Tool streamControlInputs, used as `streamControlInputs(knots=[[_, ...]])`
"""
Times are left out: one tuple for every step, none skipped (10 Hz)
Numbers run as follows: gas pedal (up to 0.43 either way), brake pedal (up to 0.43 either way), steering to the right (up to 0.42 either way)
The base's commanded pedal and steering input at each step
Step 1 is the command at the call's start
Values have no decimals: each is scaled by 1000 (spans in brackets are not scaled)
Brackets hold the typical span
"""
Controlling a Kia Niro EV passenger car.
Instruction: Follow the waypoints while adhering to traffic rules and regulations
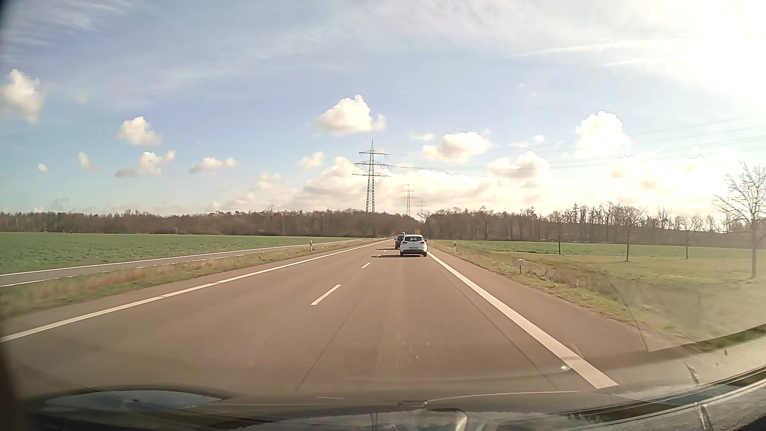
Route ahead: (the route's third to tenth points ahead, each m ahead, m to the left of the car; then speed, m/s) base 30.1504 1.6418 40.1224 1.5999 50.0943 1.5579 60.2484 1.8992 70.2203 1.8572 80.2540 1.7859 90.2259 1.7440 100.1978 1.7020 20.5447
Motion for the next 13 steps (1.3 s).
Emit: streamControlInputs(knots=[[157, 0, -1], [157, 0, -1], [157, 0, -1], [157, 0, -1], [157, 0, 0], [157, 0, -1], [157, 0, -1], [157, 0, 0], [157, 0, -1], [157, 0, -1], [157, 0, -1], [157, 0, 0], [157, 0, 0]])
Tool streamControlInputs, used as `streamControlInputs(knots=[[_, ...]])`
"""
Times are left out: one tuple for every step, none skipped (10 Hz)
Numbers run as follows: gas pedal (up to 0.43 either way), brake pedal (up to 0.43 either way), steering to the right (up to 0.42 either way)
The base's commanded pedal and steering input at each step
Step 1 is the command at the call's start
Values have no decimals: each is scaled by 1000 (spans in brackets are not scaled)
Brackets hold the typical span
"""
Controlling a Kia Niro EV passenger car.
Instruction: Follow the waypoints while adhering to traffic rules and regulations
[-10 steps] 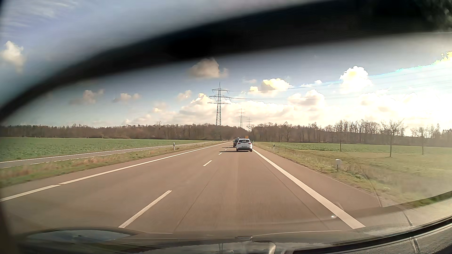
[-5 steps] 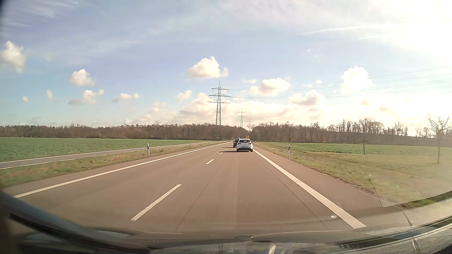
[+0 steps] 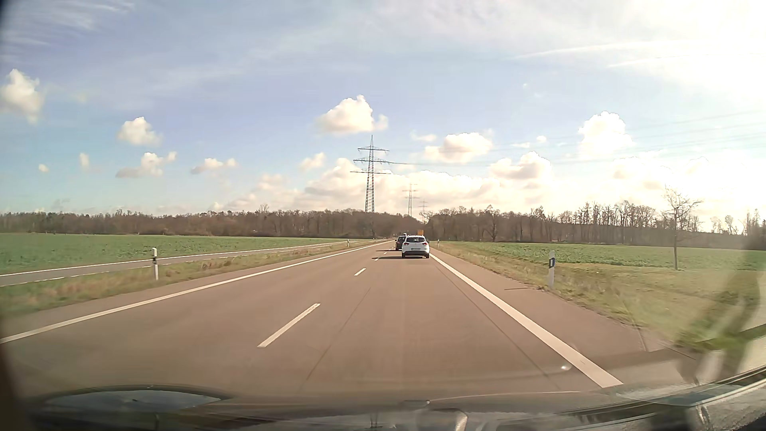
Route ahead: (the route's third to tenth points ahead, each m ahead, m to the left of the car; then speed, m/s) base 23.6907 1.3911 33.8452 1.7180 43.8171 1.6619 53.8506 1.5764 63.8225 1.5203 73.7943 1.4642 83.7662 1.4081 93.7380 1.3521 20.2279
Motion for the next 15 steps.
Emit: streamControlInputs(knots=[[157, 0, 0], [157, 0, 0], [157, 0, 0], [157, 0, 1], [157, 0, 0], [157, 0, 0], [157, 0, 0], [157, 0, 0], [157, 0, 0], [157, 0, 0], [157, 0, 0], [157, 0, 0], [157, 0, 0], [157, 0, 0], [157, 0, 0]])
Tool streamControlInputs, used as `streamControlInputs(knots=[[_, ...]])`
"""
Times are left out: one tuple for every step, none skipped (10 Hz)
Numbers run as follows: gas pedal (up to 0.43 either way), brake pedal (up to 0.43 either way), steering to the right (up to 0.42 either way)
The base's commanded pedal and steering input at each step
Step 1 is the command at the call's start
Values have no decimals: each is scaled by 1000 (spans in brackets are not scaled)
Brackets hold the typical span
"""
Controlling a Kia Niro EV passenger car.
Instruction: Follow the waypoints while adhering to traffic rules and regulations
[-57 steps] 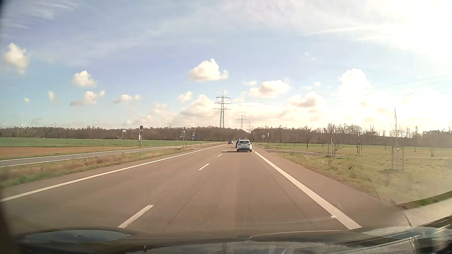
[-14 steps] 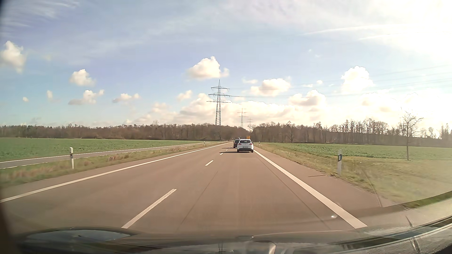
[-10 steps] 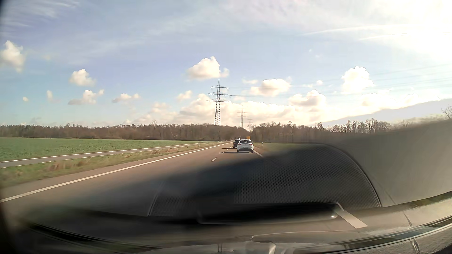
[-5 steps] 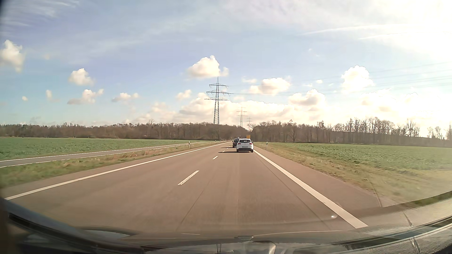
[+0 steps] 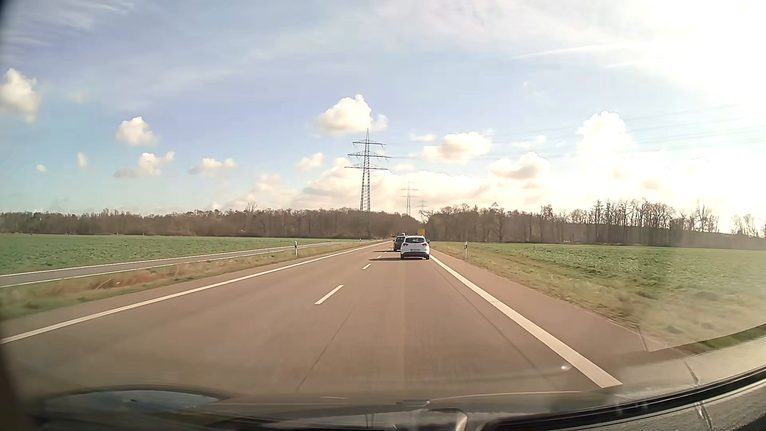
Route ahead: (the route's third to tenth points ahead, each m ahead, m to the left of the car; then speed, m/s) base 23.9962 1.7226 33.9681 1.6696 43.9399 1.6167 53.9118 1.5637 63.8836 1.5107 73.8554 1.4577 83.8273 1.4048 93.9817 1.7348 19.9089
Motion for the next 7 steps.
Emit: streamControlInputs(knots=[[157, 0, 0], [157, 0, 0], [157, 0, -1], [157, 0, -1], [157, 0, -1], [157, 0, -1], [157, 0, -1]])
